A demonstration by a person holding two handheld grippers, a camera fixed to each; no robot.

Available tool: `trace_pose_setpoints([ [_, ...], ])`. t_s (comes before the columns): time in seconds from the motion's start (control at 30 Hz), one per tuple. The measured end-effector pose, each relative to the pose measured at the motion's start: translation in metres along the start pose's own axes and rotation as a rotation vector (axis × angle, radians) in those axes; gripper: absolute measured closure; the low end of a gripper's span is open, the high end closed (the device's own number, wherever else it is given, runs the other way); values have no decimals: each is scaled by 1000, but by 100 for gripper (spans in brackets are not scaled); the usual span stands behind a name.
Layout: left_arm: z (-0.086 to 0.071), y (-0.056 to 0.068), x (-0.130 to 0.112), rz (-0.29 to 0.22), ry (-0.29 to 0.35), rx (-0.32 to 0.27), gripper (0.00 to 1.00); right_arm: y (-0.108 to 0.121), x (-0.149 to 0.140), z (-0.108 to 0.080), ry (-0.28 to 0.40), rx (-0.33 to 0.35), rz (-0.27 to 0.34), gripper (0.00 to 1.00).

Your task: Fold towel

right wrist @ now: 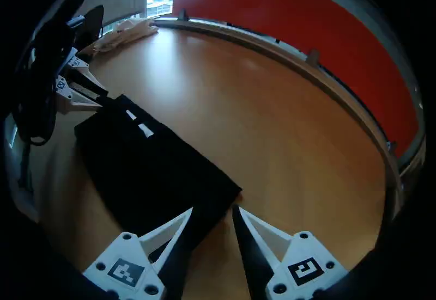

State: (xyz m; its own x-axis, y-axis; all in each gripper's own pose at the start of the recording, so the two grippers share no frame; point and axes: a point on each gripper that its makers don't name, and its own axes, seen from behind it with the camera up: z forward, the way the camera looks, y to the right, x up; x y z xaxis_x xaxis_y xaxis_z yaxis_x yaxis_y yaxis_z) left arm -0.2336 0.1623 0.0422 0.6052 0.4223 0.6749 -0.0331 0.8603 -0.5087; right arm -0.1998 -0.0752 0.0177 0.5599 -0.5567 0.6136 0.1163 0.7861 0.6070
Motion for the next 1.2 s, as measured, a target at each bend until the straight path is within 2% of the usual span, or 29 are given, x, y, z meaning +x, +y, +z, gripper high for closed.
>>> trace_pose_setpoints([
  [0.07,0,1,0,1,-1,-4,28,1,0,0,0,-5,1,41],
  [0.2,-1,0,0,-2,-3,-5,5,5,0,0,2,-20,-1,30],
  [0.4,-1,-10,1,-9,-2,24,5,14,2,1,6,-55,-10,14],
  [0.53,-1,-15,4,-16,4,36,5,20,5,2,14,-75,-11,11],
  [0.67,-3,-19,6,-24,10,45,5,23,8,3,21,-88,-8,4],
  [0.87,-5,-20,10,-35,20,45,5,26,13,2,36,-102,-9,0],
  [1.2,-14,-17,8,-47,30,39,5,24,13,-5,57,-103,10,0],
])
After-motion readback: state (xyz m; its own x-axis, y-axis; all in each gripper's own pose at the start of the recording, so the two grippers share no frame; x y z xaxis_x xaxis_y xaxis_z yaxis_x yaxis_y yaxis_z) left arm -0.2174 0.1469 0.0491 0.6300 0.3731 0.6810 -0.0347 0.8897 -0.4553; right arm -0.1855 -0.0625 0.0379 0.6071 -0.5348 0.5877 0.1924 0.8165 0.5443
